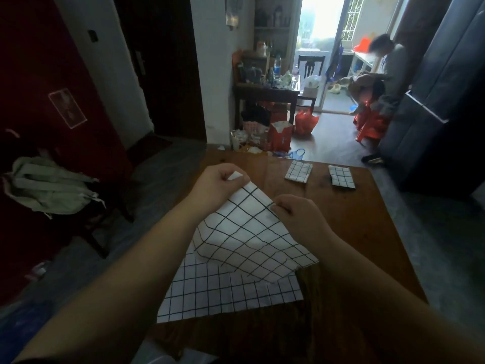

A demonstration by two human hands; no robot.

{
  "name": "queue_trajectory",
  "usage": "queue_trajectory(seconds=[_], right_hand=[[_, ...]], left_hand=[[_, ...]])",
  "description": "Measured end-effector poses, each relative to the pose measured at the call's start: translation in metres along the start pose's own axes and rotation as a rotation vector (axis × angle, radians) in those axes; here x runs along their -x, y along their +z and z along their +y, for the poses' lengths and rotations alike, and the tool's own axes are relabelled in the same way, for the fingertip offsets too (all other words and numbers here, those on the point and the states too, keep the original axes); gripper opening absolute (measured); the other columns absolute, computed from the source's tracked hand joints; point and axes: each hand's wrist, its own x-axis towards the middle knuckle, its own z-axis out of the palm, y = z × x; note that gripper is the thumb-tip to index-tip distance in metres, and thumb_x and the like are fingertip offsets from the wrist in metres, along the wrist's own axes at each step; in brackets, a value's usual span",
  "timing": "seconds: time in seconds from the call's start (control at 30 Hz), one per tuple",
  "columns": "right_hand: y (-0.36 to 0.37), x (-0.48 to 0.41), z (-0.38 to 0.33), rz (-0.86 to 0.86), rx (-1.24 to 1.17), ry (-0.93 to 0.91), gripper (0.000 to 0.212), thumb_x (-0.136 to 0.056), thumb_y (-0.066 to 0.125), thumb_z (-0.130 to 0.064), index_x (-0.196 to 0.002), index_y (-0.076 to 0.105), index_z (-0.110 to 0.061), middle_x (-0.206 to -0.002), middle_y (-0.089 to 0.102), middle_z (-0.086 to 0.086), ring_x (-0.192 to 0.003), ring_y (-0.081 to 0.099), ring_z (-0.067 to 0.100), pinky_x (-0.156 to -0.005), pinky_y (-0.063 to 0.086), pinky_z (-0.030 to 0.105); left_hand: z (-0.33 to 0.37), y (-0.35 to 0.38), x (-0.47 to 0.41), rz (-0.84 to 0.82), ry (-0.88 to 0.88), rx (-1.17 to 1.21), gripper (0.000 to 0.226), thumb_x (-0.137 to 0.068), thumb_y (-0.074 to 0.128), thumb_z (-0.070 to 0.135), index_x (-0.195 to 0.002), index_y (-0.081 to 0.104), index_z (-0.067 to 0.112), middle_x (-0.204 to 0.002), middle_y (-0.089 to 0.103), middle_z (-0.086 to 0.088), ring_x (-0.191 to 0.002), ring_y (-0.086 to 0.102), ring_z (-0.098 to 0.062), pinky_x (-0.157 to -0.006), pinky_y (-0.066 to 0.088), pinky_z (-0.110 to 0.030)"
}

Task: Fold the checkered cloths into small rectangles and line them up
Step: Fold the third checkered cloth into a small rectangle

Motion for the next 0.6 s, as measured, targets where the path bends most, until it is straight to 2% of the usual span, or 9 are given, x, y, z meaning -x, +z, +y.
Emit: queue_trajectory(seconds=[0.1,0.2,0.27,0.37,0.47,0.6], right_hand=[[0.002,0.002,0.002,0.006,-0.012,0.008,0.018,-0.099,0.061,-0.026,-0.086,0.060,-0.039,-0.068,0.060,-0.014,-0.067,0.059,-0.003,-0.060,0.044,0.010],[0.006,0.003,0.006,-0.001,-0.005,0.016,0.011,-0.100,0.060,-0.027,-0.096,0.070,-0.031,-0.071,0.062,-0.017,-0.067,0.060,-0.003,-0.060,0.044,0.008],[0.008,0.003,0.008,0.007,0.001,0.015,0.014,-0.100,0.060,-0.028,-0.101,0.074,-0.026,-0.072,0.062,-0.018,-0.068,0.060,-0.006,-0.061,0.044,0.008],[0.010,0.004,0.007,0.008,-0.010,0.015,0.016,-0.100,0.060,-0.029,-0.106,0.075,-0.025,-0.076,0.066,-0.017,-0.069,0.063,-0.002,-0.063,0.050,0.014],[0.010,0.006,0.007,-0.005,-0.003,0.026,0.017,-0.101,0.058,-0.027,-0.108,0.074,-0.024,-0.077,0.068,-0.012,-0.069,0.065,0.003,-0.064,0.053,0.019],[0.014,0.010,0.009,-0.030,0.014,0.056,0.017,-0.102,0.055,-0.026,-0.106,0.071,-0.031,-0.075,0.067,-0.010,-0.064,0.065,0.006,-0.064,0.059,0.027]], left_hand=[[0.002,-0.015,0.000,0.043,-0.005,0.010,0.010,-0.097,0.068,0.020,-0.101,0.076,0.016,-0.097,0.075,0.002,-0.086,0.071,-0.006,-0.073,0.054,-0.019],[0.003,-0.031,0.000,0.098,-0.027,0.050,0.010,-0.097,0.068,0.022,-0.100,0.076,0.017,-0.097,0.076,-0.001,-0.086,0.073,-0.012,-0.073,0.057,-0.025],[0.004,-0.040,0.000,0.140,-0.033,0.058,0.010,-0.097,0.068,0.023,-0.099,0.077,0.018,-0.094,0.077,-0.001,-0.083,0.074,-0.011,-0.072,0.057,-0.026],[0.005,-0.055,0.001,0.194,-0.025,0.054,0.008,-0.096,0.069,0.025,-0.095,0.077,0.021,-0.090,0.077,0.002,-0.081,0.073,-0.009,-0.072,0.055,-0.028],[0.008,-0.069,0.002,0.236,-0.005,0.063,0.009,-0.097,0.069,0.024,-0.095,0.076,0.020,-0.090,0.077,-0.001,-0.083,0.073,-0.014,-0.074,0.058,-0.032],[0.008,-0.080,0.005,0.282,0.001,0.070,0.009,-0.098,0.067,0.023,-0.095,0.075,0.019,-0.083,0.076,0.002,-0.074,0.072,-0.007,-0.062,0.055,-0.019]])
